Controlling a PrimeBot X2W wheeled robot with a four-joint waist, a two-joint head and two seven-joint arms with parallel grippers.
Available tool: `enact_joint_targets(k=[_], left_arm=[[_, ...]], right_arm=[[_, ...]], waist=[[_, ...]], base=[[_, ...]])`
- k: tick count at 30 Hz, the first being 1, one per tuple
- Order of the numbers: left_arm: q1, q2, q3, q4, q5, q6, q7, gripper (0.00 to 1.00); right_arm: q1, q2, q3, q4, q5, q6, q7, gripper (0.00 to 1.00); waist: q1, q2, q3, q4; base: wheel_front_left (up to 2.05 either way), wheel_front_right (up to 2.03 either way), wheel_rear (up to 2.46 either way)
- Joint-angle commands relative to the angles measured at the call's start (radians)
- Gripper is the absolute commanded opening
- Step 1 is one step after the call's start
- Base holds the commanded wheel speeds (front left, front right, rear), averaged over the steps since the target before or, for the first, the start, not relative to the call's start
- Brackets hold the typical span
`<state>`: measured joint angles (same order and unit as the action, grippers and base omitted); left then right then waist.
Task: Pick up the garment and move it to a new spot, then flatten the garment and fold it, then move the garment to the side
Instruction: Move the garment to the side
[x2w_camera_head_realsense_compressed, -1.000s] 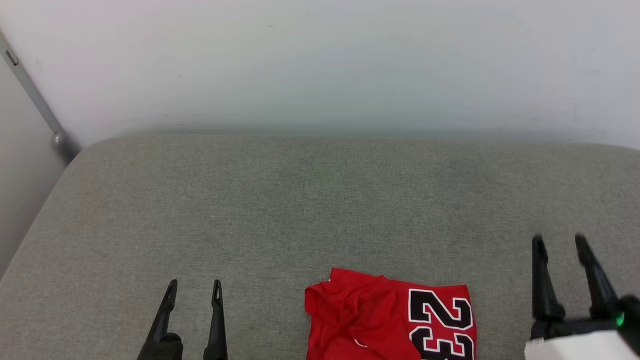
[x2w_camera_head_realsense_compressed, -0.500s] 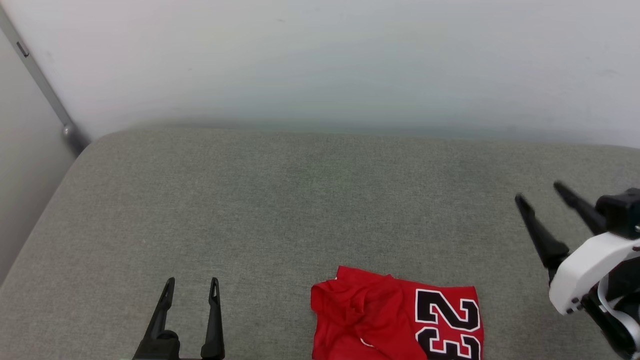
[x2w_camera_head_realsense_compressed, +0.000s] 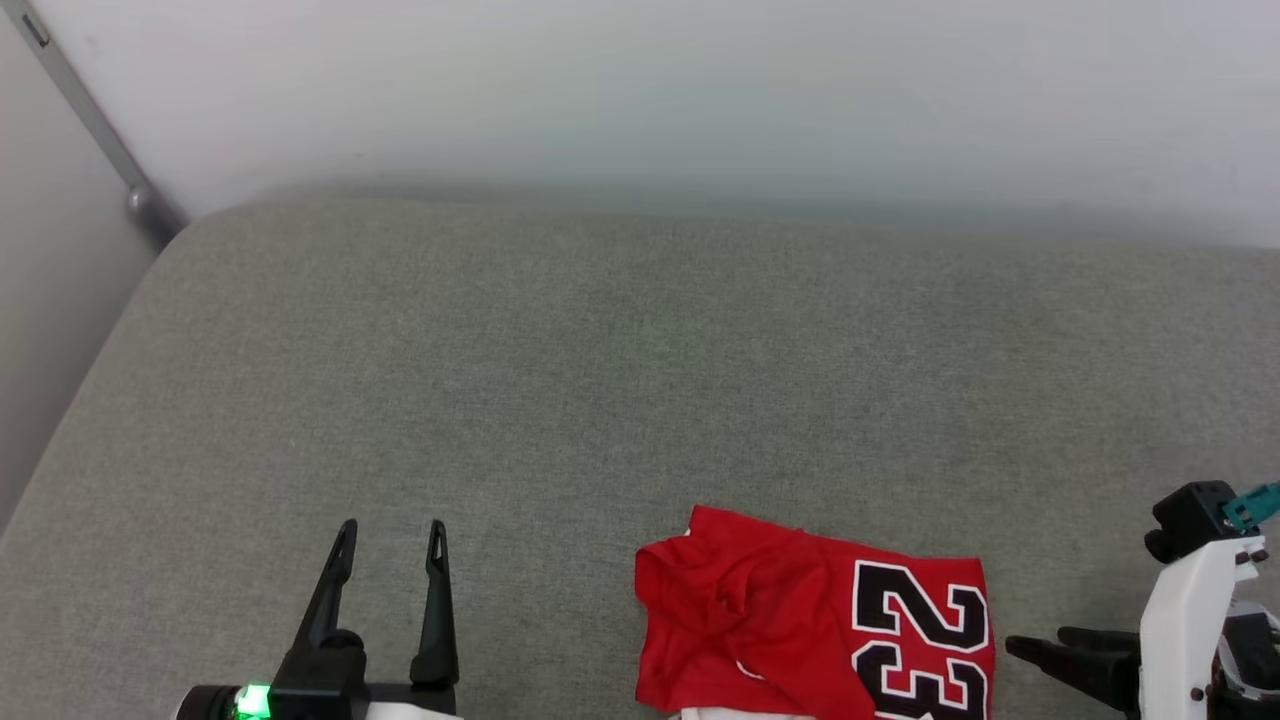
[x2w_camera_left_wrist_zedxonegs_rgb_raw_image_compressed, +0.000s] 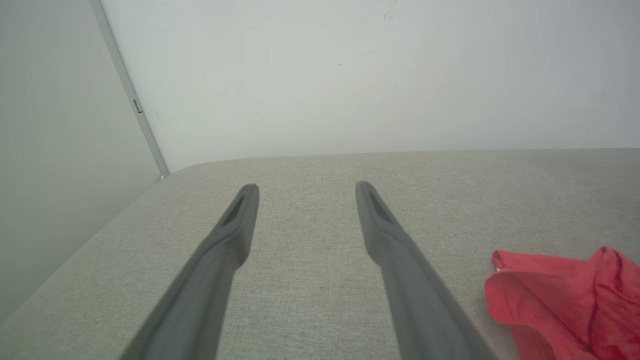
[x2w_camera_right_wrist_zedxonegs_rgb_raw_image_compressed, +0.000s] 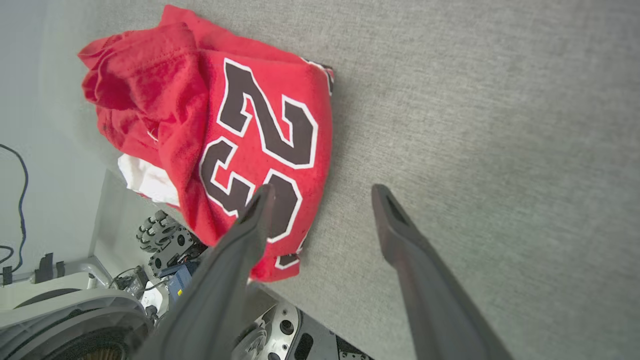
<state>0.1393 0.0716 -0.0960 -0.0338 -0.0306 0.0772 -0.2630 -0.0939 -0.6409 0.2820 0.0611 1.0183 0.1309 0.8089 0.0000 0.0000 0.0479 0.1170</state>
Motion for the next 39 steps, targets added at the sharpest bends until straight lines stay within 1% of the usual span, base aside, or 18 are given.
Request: enact_joint_targets(k=[1, 2, 3, 7, 8, 13, 15, 16, 17, 18, 23, 29, 34, 39], left_arm=[[-0.018, -0.004, -0.004, -0.004, 0.005, -0.005, -0.002, 1.0], [-0.03, -0.004, -0.006, -0.004, 0.006, -0.005, -0.002, 1.0], [-0.059, -0.006, -0.013, -0.003, 0.011, -0.009, -0.002, 1.0], [-0.092, -0.008, -0.019, 0.0, 0.01, -0.008, -0.002, 1.0], [-0.108, -0.011, -0.025, 0.001, 0.009, -0.002, -0.002, 1.0], [-0.124, -0.015, -0.029, 0.009, 0.001, 0.001, -0.002, 1.0], [-0.127, -0.016, -0.032, 0.012, -0.003, 0.003, -0.002, 1.0], [-0.127, -0.017, -0.034, 0.013, -0.005, 0.004, -0.002, 1.0], [-0.127, -0.017, -0.035, 0.014, -0.005, 0.005, -0.002, 1.0], [-0.126, -0.018, -0.037, 0.016, -0.006, 0.006, -0.002, 1.0], [-0.116, -0.019, -0.04, 0.026, -0.006, 0.009, -0.002, 1.0], [-0.074, -0.02, -0.023, 0.036, -0.01, 0.009, -0.002, 1.0], [-0.028, -0.02, -0.009, 0.026, -0.019, 0.008, -0.002, 1.0], [-0.026, -0.021, -0.004, 0.012, -0.033, 0.014, -0.002, 1.0]], right_arm=[[-0.002, 0.015, -0.001, 0.005, 0.014, 0.0, -0.005, 1.0], [-0.008, 0.026, 0.004, 0.012, 0.031, 0.0, -0.004, 1.0], [-0.027, 0.045, 0.036, 0.031, 0.058, 0.0, 0.006, 1.0], [-0.048, 0.052, 0.102, 0.051, 0.078, 0.0, 0.016, 1.0], [-0.052, 0.054, 0.15, 0.069, 0.088, -0.001, 0.01, 1.0], [-0.065, 0.052, 0.224, 0.098, 0.086, -0.001, -0.023, 1.0], [-0.078, 0.046, 0.242, 0.11, 0.069, -0.002, -0.05, 1.0], [-0.086, 0.042, 0.254, 0.116, 0.064, -0.003, -0.058, 0.33], [-0.091, 0.039, 0.266, 0.122, 0.063, -0.003, -0.067, 0.13], [-0.095, 0.037, 0.274, 0.125, 0.064, -0.003, -0.077, 0.0], [-0.15, 0.004, 0.315, 0.108, 0.054, -0.003, -0.136, 0.0], [-0.236, -0.076, 0.382, 0.03, 0.005, -0.001, -0.205, 0.0], [-0.333, -0.157, 0.457, -0.056, -0.045, -0.001, -0.207, 0.0], [-0.436, -0.239, 0.511, -0.116, -0.075, -0.001, -0.183, 0.0]], waist=[[0.0, 0.0, 0.034, 0.018], [0.0, 0.0, 0.048, 0.023], [0.0, 0.0, 0.091, 0.04], [0.0, 0.0, 0.136, 0.058], [0.0, 0.0, 0.158, 0.066], [0.0, 0.0, 0.175, 0.072], [0.0, 0.0, 0.178, 0.073], [0.0, 0.0, 0.178, 0.073], [0.0, 0.0, 0.178, 0.074], [0.0, 0.0, 0.178, 0.075], [0.0, 0.0, 0.155, 0.073], [0.0, 0.0, 0.074, 0.033], [0.0, 0.0, 0.027, -0.054], [0.0, 0.0, 0.042, -0.176]], base=[[0.0, 0.0, 0.0], [0.0, 0.0, 0.0], [0.0, 0.0, 0.0], [0.0, 0.0, 0.0], [0.0, 0.0, 0.0], [0.0, 0.0, 0.0], [0.0, 0.0, 0.0], [0.0, 0.0, 0.0], [0.0, 0.0, 0.0], [0.0, 0.0, 0.0], [0.0, 0.0, 0.0], [0.0, 0.0, 0.0], [0.0, 0.0, 0.0], [0.0, 0.0, 0.0]])
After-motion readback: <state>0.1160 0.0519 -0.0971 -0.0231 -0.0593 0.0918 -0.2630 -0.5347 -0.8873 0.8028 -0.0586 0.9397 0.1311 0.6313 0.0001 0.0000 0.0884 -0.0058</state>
